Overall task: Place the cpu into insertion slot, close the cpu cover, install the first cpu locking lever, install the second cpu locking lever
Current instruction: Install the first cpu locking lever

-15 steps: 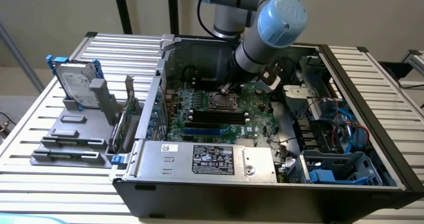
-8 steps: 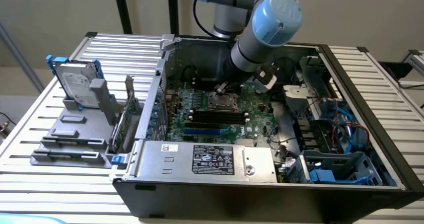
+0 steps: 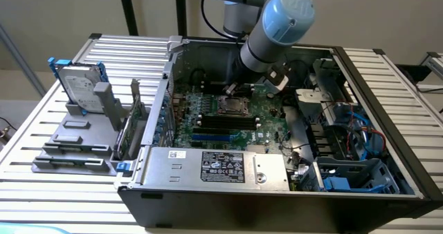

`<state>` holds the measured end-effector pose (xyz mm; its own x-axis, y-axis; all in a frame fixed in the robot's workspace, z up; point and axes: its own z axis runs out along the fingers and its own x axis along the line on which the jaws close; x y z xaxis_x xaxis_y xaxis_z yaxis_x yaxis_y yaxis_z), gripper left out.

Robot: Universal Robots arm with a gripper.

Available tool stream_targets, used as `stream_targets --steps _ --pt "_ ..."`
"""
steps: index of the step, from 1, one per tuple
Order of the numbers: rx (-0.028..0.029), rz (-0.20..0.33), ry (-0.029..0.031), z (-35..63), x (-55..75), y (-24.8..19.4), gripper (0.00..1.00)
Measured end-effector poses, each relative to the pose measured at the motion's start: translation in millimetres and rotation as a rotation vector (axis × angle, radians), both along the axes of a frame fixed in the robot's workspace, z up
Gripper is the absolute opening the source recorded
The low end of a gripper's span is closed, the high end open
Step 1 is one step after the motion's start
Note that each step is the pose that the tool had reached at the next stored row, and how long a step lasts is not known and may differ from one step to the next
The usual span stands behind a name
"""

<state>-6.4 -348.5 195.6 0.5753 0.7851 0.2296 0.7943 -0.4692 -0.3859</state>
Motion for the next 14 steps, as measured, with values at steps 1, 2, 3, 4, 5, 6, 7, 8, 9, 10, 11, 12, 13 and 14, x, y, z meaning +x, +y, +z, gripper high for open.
stream_targets --steps 1,2,3,4,5,6,7,8,9,10,11,12,13,14 --pt "0.0002 0.0 0.0 0.0 0.0 0.2 0.11" --pt "0.0003 0.0 0.0 0.0 0.0 0.5 0.11" --pt "0.0005 0.0 0.0 0.0 0.0 0.6 0.11" --pt "0.0006 0.0 0.0001 0.0 0.0 0.7 0.11" --pt "0.0006 0.0 0.0 0.0 0.0 0.8 0.11" --pt "0.0006 0.0 0.0 0.0 0.3 0.8 0.11" --pt "0.0006 0.0 0.0 0.0 0.7 0.8 0.11" --pt "0.0008 0.0 0.0 0.0 1.5 0.9 0.11" --pt "0.0007 0.0 0.0 -0.1 2.4 0.9 0.11" --pt "0.0006 0.0 0.0 -0.1 3.5 0.9 0.11" --pt "0.0005 0.0 0.0 -0.1 4.5 0.9 0.11" --pt "0.0005 0.0 0.0001 -0.3 5.2 0.9 0.11" --pt "0.0006 0.0 0.0 -0.6 5.7 0.8 0.11" --pt "0.0005 0.0 -0.0002 -1.1 5.8 0.8 0.11"
